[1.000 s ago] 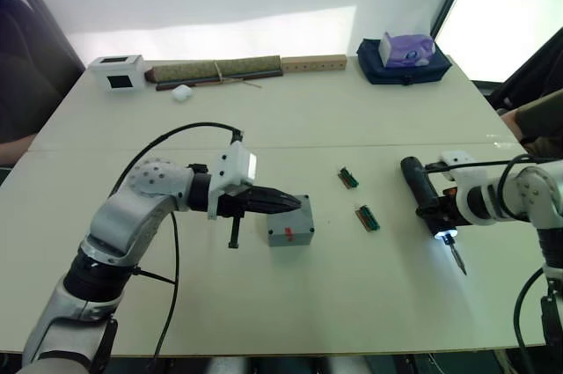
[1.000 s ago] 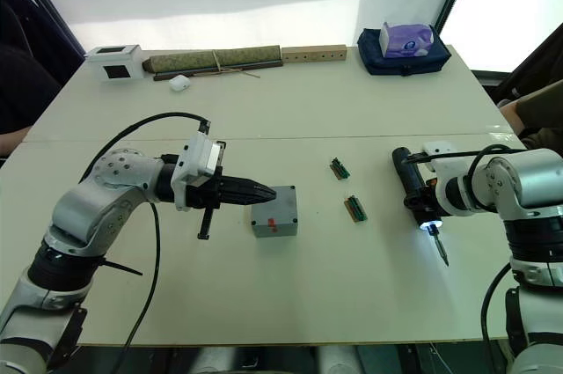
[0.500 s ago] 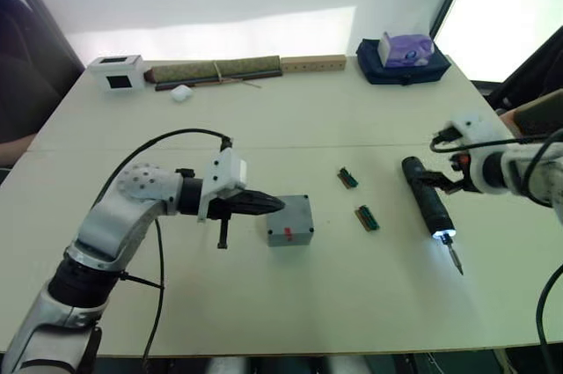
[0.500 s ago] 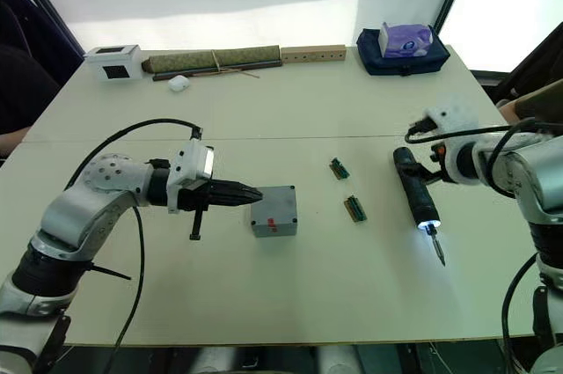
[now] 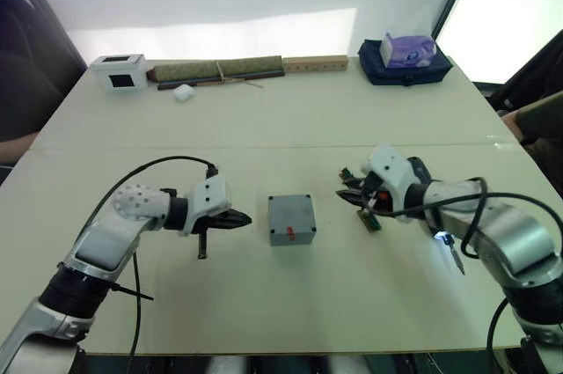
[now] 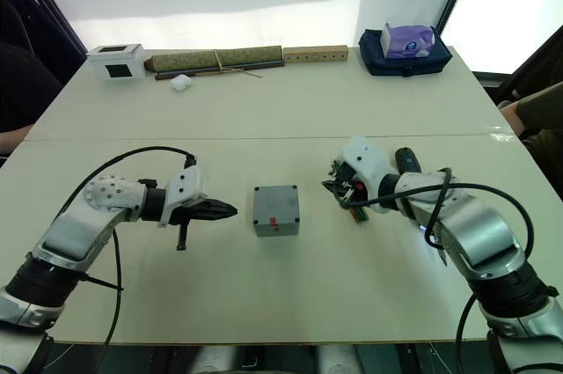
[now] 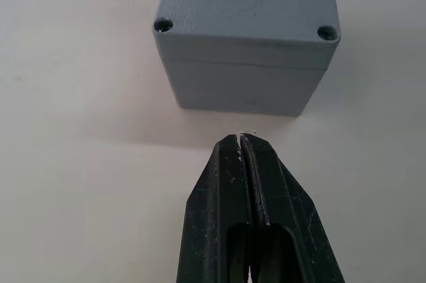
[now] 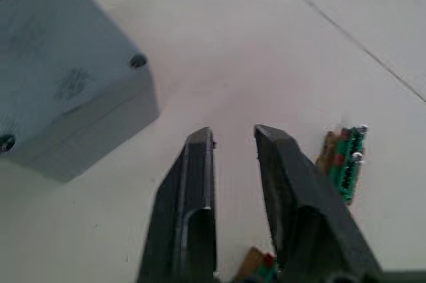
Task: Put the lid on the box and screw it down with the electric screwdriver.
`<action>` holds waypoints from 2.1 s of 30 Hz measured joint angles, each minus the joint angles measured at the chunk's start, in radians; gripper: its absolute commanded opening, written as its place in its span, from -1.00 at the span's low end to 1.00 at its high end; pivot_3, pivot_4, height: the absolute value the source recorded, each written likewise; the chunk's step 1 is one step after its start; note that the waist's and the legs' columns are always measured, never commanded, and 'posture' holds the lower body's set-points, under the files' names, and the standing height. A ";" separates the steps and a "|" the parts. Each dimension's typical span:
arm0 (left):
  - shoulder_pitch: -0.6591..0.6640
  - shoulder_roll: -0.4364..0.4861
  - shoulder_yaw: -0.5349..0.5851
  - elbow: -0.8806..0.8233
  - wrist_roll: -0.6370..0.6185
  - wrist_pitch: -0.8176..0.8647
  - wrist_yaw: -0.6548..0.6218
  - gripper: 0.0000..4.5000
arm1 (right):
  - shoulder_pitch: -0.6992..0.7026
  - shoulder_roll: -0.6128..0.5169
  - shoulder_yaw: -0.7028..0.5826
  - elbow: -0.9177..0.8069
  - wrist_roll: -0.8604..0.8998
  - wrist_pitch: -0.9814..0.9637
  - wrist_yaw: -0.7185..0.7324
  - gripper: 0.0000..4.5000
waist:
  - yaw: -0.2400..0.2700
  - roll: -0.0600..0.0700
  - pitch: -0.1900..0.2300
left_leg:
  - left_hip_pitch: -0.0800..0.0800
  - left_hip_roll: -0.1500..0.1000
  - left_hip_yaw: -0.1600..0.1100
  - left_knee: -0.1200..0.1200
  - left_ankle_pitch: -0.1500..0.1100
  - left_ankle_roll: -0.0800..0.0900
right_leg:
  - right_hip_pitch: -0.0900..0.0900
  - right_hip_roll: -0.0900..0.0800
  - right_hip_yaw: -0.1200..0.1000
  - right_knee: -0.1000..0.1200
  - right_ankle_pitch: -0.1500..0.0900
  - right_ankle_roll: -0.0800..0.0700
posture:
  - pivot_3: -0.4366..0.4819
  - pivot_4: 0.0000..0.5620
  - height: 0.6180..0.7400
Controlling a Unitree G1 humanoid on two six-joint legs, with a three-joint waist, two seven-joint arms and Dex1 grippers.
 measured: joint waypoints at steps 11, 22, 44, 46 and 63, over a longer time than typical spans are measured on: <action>-0.053 -0.090 -0.076 0.092 0.089 -0.066 0.015 -1.00 | 0.007 0.061 0.185 0.048 -0.116 -0.104 0.108 -0.99 | 0.000 0.000 0.000 | 0.001 0.000 0.000 0.000 0.000 0.000 | 0.001 0.001 0.000 0.001 0.000 0.000 | -0.05 -0.47 1.00; -0.161 -0.187 -0.080 0.259 0.162 -0.108 0.059 -1.00 | 0.005 0.074 0.179 0.023 -0.102 -0.038 0.185 -0.99 | 0.002 0.000 0.000 | 0.002 0.000 0.000 0.002 0.000 0.000 | 0.001 0.001 -0.001 0.003 0.000 0.000 | -0.05 -0.47 1.00; -0.027 -0.028 -0.066 0.104 0.071 -0.112 -0.165 -1.00 | -0.089 0.139 0.121 0.219 -0.205 -0.163 0.165 -0.99 | 0.003 -0.003 -0.001 | 0.002 0.000 0.001 0.002 0.000 0.000 | 0.001 0.000 0.001 0.004 0.000 0.000 | -0.05 -0.47 1.00; -0.027 -0.046 -0.068 0.086 0.058 -0.089 -0.157 -1.00 | -0.091 0.166 0.141 0.256 -0.225 -0.175 0.164 -0.99 | 0.000 -0.003 -0.001 | 0.002 0.000 0.001 0.002 0.000 0.000 | 0.001 0.001 0.001 0.004 0.000 0.000 | -0.05 -0.47 1.00; -0.131 -0.120 -0.109 0.152 0.121 -0.077 -0.105 -1.00 | -0.024 0.176 0.139 0.148 -0.241 -0.112 0.214 -0.99 | 0.000 -0.003 -0.001 | 0.002 0.000 0.001 0.003 0.000 0.000 | 0.000 0.002 0.001 0.007 0.000 0.000 | -0.05 -0.47 1.00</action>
